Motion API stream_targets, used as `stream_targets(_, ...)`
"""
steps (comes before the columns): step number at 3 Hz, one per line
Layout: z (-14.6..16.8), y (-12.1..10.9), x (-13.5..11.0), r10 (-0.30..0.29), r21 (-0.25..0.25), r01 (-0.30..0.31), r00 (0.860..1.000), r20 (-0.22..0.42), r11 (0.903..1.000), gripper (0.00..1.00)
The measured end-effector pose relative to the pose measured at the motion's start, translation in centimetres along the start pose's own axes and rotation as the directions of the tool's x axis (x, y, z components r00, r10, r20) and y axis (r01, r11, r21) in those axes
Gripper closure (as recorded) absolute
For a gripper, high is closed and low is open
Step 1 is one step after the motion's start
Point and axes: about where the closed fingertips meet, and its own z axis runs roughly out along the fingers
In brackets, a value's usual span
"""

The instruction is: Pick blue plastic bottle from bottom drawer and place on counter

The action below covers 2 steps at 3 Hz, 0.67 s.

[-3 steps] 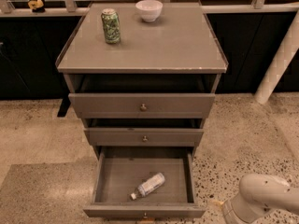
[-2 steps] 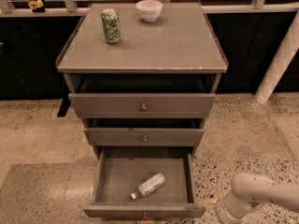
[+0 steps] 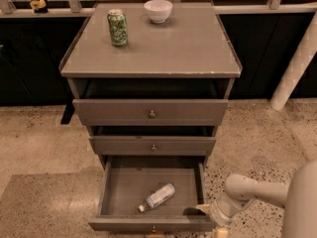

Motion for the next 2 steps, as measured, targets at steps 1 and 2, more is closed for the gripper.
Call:
stream_targets(1,-0.4,-2.5,0.5,-0.004,-0.006,0.003,0.999,-0.032,1.0000,0.00)
stream_targets(2,-0.5,-7.0,0.6,-0.034,-0.026,0.032,0.997,-0.075,0.9992,0.00)
